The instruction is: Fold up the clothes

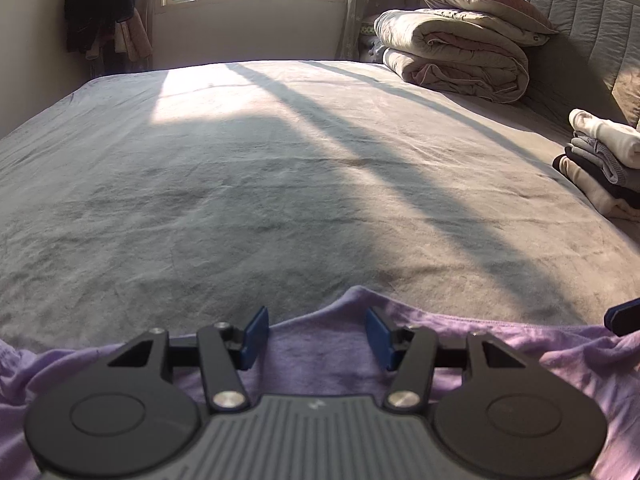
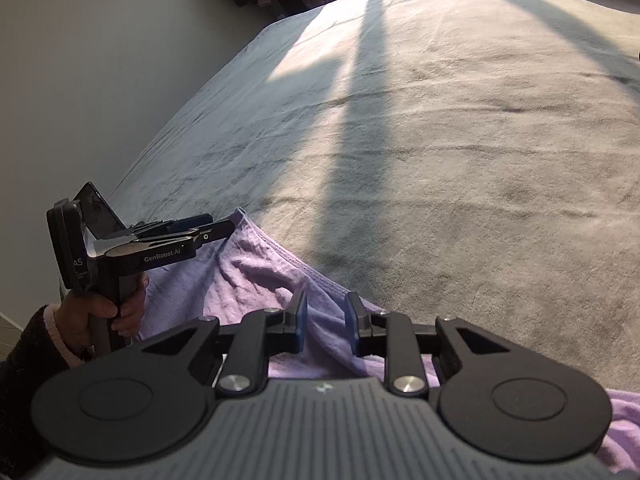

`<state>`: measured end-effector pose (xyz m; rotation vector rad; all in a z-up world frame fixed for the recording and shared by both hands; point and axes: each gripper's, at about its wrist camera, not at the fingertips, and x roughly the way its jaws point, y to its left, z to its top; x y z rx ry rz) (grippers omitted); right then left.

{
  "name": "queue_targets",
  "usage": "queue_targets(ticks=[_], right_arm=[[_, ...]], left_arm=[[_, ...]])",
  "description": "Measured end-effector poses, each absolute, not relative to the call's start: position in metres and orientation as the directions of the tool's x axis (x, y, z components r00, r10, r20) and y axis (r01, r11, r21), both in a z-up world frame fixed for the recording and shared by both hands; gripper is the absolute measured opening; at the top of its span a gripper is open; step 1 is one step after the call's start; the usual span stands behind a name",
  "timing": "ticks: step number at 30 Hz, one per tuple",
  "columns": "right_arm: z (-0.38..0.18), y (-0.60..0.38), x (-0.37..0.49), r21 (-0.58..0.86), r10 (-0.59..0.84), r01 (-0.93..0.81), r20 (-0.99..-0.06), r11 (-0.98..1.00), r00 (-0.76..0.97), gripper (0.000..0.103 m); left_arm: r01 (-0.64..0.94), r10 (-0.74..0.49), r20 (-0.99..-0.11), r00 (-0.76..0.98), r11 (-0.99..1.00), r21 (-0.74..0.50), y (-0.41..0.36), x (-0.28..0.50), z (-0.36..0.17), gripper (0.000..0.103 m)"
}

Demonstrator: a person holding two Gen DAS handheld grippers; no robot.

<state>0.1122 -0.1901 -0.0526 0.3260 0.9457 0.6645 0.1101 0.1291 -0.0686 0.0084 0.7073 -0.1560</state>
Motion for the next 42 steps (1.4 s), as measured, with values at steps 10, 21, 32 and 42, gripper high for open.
queue_targets(ticks=[10, 21, 32, 42], right_arm=[[-0.066, -0.181, 0.128, 0.573, 0.676, -0.360, -0.649, 0.737, 0.350, 0.034], [-0.063, -0.162, 0.111, 0.405, 0.607, -0.464, -0.642, 0.788, 0.469, 0.034], [-0.066, -0.117, 0.077, -0.039, 0.474, -0.638, -0.635, 0.769, 0.610, 0.016], [-0.068, -0.121, 0.086, 0.049, 0.499, -0.619, -0.645, 0.784, 0.579, 0.012]], left_arm=[[0.156, -0.192, -0.628, 0.754, 0.981, -0.113, 0.136, 0.123, -0.074, 0.052], [0.166, -0.176, -0.614, 0.770, 0.983, -0.074, 0.123, 0.121, -0.077, 0.037], [0.172, -0.166, -0.596, 0.785, 0.984, -0.047, 0.115, 0.116, -0.079, 0.017], [0.160, -0.150, -0.580, 0.800, 0.986, -0.034, 0.112, 0.112, -0.081, 0.002]])
